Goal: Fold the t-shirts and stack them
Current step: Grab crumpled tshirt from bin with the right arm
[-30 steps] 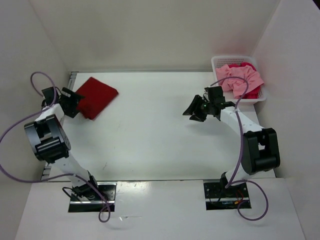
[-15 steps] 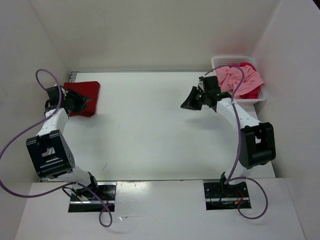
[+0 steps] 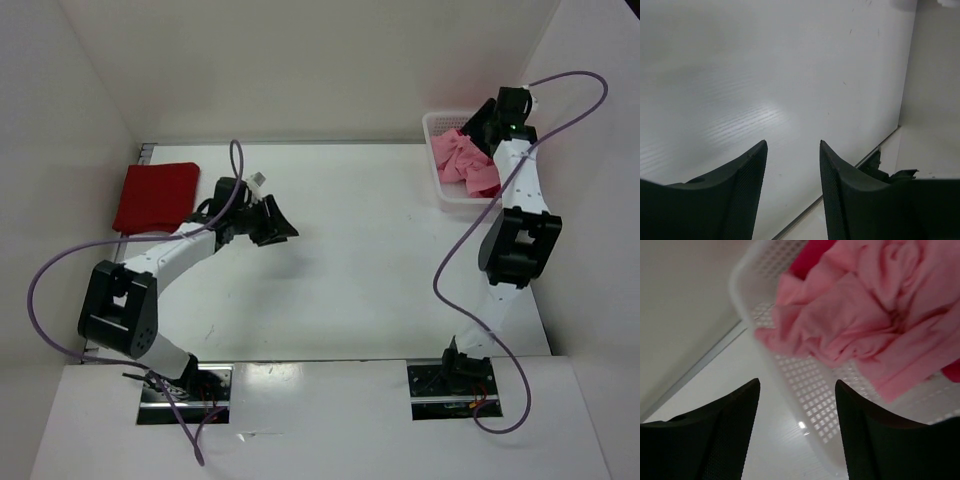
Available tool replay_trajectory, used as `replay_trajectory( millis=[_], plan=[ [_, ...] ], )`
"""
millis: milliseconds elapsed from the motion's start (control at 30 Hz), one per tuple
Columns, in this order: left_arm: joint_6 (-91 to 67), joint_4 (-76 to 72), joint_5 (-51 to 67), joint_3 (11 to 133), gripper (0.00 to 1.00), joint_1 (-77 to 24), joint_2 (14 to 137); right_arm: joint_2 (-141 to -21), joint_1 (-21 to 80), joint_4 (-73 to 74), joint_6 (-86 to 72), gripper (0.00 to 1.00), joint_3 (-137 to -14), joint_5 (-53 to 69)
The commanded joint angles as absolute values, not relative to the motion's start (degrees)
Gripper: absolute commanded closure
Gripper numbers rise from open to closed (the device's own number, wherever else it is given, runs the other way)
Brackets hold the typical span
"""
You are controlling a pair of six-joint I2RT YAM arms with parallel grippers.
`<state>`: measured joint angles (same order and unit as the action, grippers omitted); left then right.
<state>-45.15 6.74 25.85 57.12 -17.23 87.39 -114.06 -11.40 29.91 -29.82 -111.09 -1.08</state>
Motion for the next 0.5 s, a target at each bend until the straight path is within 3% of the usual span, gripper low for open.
replay_trajectory(
  millis=[0,300,333,367,467],
  plan=[
    [-44.38,5.27,26.98,56.95,0.46,-18.11,88.07,-121.01,-10.81,38.4,-26.02,0.31,-121.36,-11.68],
    [-43.59,5.89,29.53,58.8,0.45,-20.92,94.56,-138.76,-9.58,46.75,-21.09,0.26,-146.05,-15.38],
    [-43.59,5.89,29.53,59.41,0.45,-21.44,94.57,-140.17,-9.58,48.15,-21.09,0.3,-149.73,-15.38],
    [-43.59,5.89,29.53,59.41,0.45,-21.45,95.27,-142.01,-9.58,48.16,-21.09,0.46,-150.72,-15.38],
    [-44.3,5.89,29.53,59.94,0.45,-21.97,95.8,-142.65,-9.58,48.69,-21.62,0.7,-152.48,-14.85]
  ],
)
